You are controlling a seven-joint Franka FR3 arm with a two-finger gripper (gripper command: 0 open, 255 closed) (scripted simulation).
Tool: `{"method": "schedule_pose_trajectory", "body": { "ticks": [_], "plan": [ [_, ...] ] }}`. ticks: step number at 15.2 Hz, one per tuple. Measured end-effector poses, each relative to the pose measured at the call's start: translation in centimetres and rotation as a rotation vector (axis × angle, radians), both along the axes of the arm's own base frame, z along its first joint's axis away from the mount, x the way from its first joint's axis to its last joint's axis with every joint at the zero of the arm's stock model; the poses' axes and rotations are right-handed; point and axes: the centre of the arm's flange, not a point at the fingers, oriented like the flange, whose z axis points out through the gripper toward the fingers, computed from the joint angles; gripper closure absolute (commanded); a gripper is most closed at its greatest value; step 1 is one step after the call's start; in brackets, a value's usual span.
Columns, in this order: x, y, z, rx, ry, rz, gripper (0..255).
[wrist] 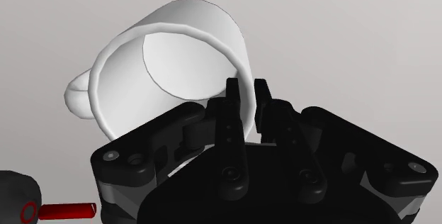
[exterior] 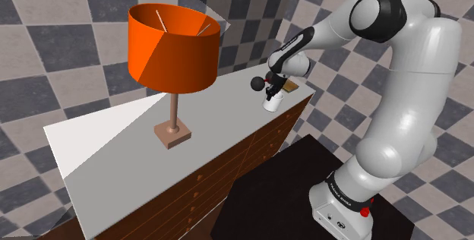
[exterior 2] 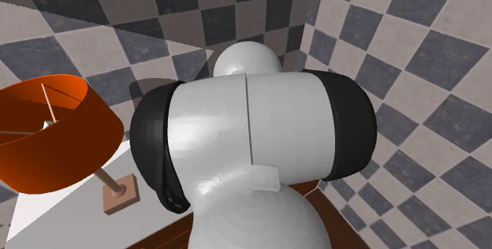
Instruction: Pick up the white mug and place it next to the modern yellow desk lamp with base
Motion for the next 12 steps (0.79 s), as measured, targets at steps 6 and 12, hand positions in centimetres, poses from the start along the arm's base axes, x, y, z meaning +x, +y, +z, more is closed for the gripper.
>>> {"method": "schedule_pose_trajectory", "body": {
  "ticks": [6,12],
  "plan": [
    [0.1,-0.1,3.0,0.000,0.000,0.000,255],
    [-0.1,0.1,6.2,0.000,0.000,0.000,255]
  ]
}}
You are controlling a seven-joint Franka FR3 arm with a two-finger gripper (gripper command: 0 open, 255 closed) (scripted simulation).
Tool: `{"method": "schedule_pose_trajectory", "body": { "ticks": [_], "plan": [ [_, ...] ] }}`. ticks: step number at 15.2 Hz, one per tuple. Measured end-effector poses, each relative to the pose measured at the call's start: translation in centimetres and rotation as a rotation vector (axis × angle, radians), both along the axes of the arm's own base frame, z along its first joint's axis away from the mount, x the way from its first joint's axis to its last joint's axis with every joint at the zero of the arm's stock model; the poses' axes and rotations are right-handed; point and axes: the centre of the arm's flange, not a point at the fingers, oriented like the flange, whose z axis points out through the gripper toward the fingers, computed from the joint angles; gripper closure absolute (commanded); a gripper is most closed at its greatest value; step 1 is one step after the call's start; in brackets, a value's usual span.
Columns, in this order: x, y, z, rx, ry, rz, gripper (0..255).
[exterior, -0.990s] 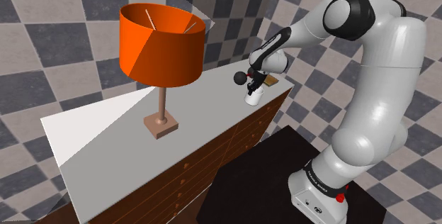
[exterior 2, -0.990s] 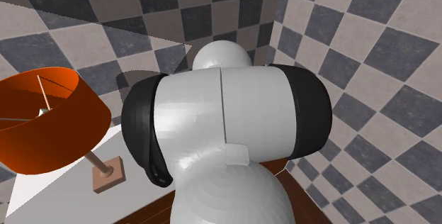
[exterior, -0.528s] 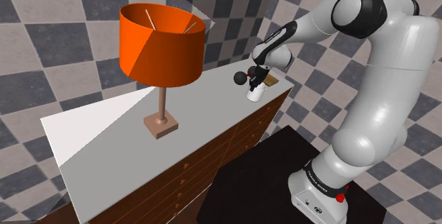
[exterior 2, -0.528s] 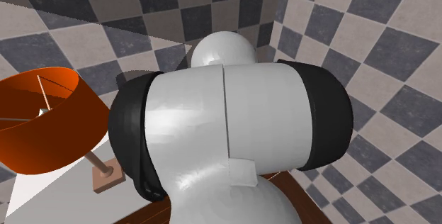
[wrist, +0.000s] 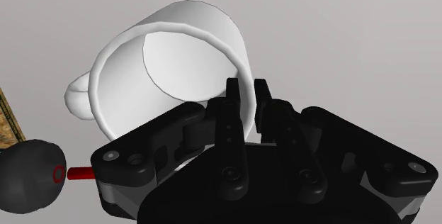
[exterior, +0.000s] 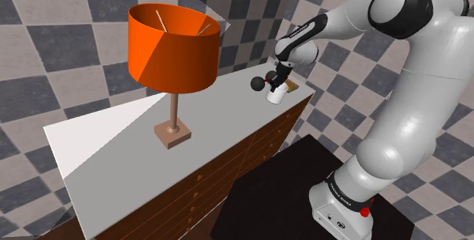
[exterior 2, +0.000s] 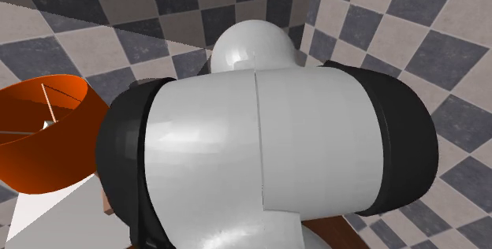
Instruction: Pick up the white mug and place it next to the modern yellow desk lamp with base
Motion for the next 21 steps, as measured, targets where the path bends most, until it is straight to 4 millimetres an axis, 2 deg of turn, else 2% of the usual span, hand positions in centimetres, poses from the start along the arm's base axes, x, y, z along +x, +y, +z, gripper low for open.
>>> {"method": "schedule_pose_trajectory", "body": {
  "ticks": [21],
  "plan": [
    [0.2,-0.2,11.0,0.000,0.000,0.000,255]
  ]
}}
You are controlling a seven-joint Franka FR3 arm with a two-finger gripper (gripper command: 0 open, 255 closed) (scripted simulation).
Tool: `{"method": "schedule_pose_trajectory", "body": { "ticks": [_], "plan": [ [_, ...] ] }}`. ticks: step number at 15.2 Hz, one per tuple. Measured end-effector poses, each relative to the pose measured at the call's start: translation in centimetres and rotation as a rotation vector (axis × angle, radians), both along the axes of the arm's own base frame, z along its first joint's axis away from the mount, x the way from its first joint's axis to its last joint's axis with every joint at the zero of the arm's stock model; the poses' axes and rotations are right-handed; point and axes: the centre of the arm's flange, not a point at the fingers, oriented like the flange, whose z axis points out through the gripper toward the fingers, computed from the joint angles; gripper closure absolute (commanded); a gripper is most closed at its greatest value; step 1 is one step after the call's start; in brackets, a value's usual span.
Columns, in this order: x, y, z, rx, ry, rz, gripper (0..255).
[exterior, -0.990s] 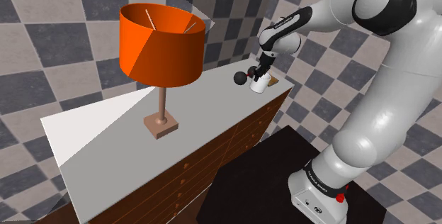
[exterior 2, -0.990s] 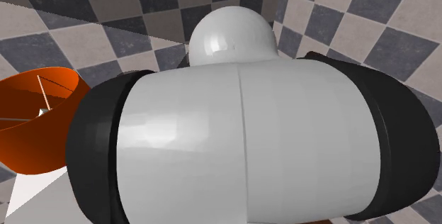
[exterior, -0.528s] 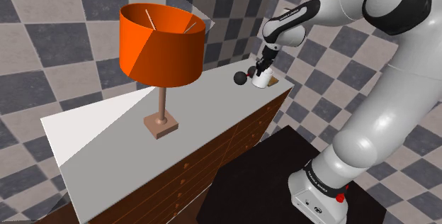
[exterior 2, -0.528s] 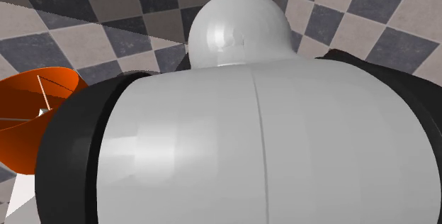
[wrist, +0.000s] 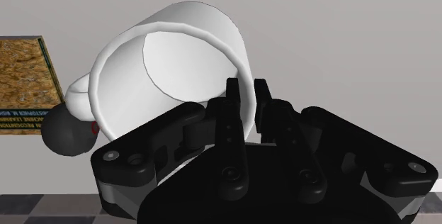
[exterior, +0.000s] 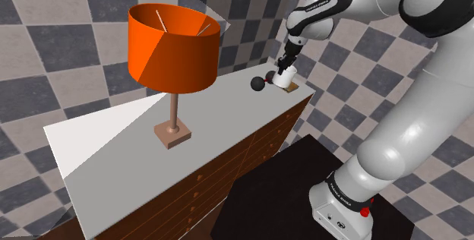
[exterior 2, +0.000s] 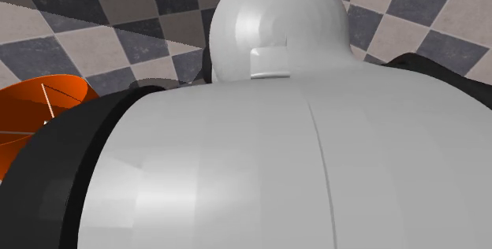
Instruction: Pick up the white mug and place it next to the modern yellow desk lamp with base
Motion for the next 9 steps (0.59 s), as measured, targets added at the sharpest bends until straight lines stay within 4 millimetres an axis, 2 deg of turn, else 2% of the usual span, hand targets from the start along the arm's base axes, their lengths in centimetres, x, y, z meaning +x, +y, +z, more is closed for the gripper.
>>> {"method": "schedule_pose_trajectory", "body": {
  "ticks": [9],
  "plan": [
    [-0.2,0.1,4.9,0.000,0.000,0.000,255]
  ]
}}
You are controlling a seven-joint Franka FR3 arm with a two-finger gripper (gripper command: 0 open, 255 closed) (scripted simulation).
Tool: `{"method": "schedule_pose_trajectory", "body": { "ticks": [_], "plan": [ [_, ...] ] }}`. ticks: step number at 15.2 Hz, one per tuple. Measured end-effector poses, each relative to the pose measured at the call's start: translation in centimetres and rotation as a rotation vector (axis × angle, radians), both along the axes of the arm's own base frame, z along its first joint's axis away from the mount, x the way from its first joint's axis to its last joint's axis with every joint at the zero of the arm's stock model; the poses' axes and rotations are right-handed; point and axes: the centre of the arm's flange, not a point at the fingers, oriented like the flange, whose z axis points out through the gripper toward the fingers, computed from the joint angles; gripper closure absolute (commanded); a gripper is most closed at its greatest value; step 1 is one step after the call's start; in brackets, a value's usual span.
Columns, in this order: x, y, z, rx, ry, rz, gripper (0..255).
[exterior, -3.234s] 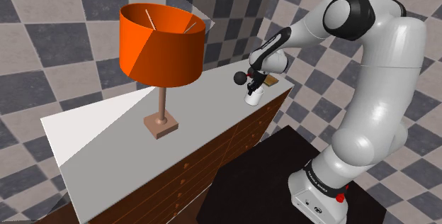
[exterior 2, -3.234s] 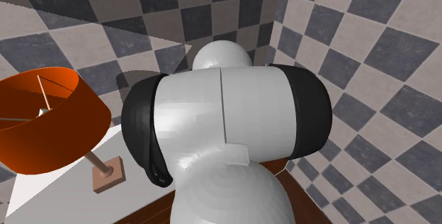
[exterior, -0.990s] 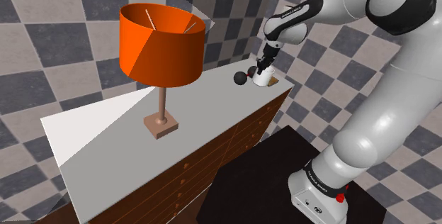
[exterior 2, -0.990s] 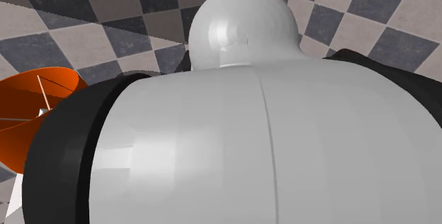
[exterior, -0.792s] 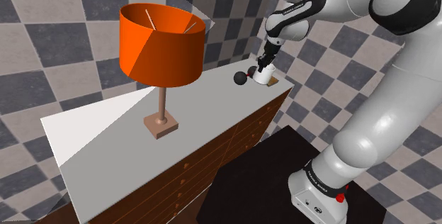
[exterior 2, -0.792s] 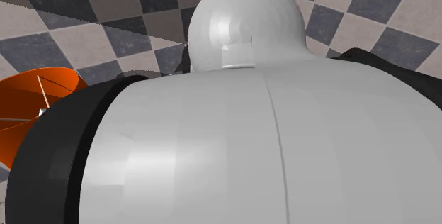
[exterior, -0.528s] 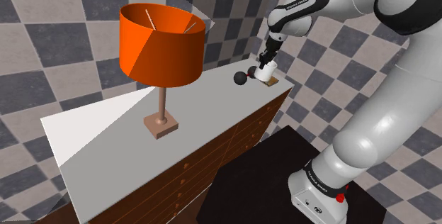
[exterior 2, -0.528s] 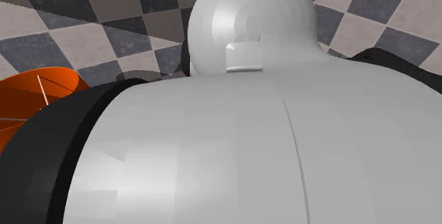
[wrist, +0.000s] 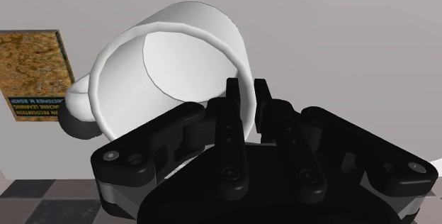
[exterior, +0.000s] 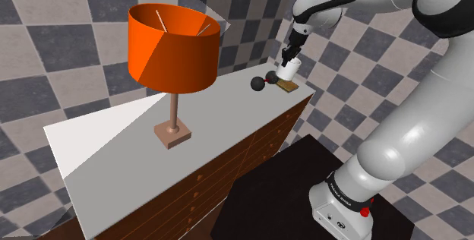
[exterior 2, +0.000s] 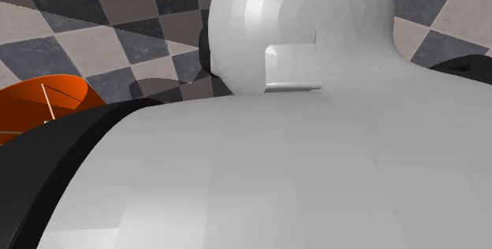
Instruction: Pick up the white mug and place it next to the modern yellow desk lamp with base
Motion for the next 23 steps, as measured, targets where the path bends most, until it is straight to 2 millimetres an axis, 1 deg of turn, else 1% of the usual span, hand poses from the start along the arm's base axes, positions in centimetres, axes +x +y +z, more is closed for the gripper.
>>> {"method": "schedule_pose_trajectory", "body": {
  "ticks": [23],
  "plan": [
    [0.2,0.0,12.1,0.000,0.000,0.000,255]
  ]
}}
